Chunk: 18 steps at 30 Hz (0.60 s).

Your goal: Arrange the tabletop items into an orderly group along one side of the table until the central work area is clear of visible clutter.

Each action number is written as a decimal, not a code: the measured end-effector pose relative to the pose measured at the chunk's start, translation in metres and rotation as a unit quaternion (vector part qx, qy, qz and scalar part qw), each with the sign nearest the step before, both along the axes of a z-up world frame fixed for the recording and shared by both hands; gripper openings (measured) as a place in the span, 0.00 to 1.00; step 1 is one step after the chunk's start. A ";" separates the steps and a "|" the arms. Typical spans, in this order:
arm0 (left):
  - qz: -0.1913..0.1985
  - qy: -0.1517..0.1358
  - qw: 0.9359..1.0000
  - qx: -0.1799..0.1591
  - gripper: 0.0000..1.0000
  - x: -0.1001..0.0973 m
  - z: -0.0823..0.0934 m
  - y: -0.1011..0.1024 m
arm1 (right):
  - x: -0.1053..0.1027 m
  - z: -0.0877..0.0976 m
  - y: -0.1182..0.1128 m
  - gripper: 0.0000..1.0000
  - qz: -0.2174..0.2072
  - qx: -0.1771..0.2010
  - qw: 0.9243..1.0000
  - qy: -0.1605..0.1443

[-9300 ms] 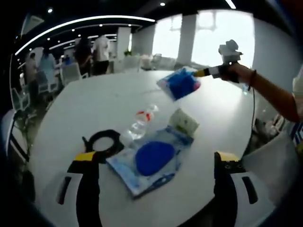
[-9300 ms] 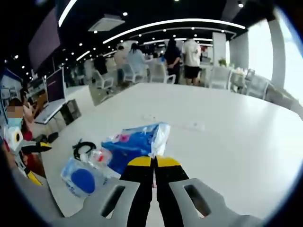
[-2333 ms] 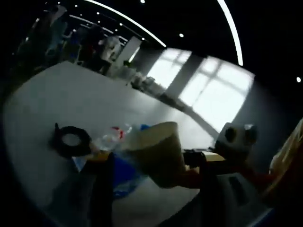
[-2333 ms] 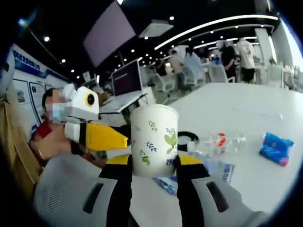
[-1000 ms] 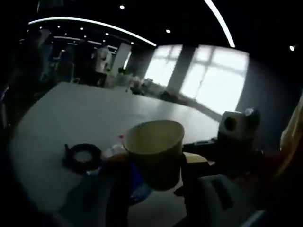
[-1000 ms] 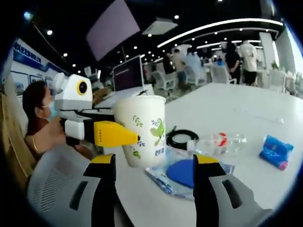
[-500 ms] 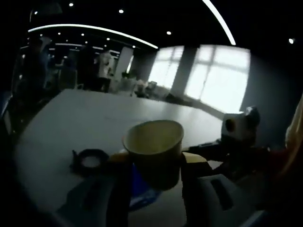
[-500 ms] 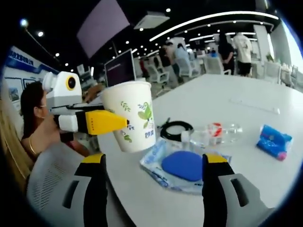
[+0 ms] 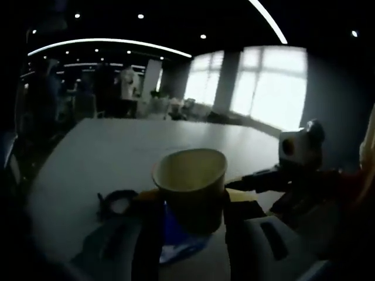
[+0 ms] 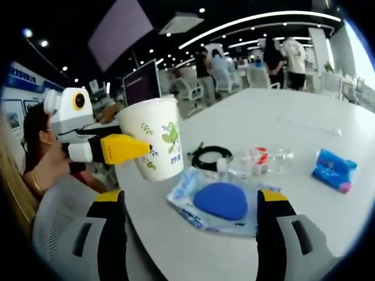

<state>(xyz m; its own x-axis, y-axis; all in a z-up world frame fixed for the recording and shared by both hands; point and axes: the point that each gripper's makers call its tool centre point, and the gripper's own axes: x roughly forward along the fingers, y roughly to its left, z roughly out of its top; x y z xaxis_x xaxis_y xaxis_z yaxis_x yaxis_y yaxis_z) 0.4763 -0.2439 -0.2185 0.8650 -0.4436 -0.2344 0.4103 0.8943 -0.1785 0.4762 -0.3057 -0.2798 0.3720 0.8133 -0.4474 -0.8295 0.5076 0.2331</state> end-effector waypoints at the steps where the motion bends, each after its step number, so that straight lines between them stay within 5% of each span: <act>1: 0.004 -0.003 1.000 0.001 0.37 0.000 0.002 0.001 | 0.002 -0.001 -0.002 0.94 -0.005 -0.002 1.000 0.001; 5: -0.002 -0.019 1.000 0.019 0.37 0.003 0.010 0.006 | 0.007 -0.003 -0.007 0.97 -0.019 -0.005 1.000 0.001; 8: -0.014 -0.015 1.000 -0.008 0.37 0.007 0.015 0.007 | 0.010 -0.002 -0.008 0.99 -0.024 -0.004 1.000 -0.004; 18: 0.011 -0.028 0.998 0.052 0.37 0.026 0.010 0.045 | 0.015 -0.012 -0.015 0.99 -0.040 -0.005 0.999 0.018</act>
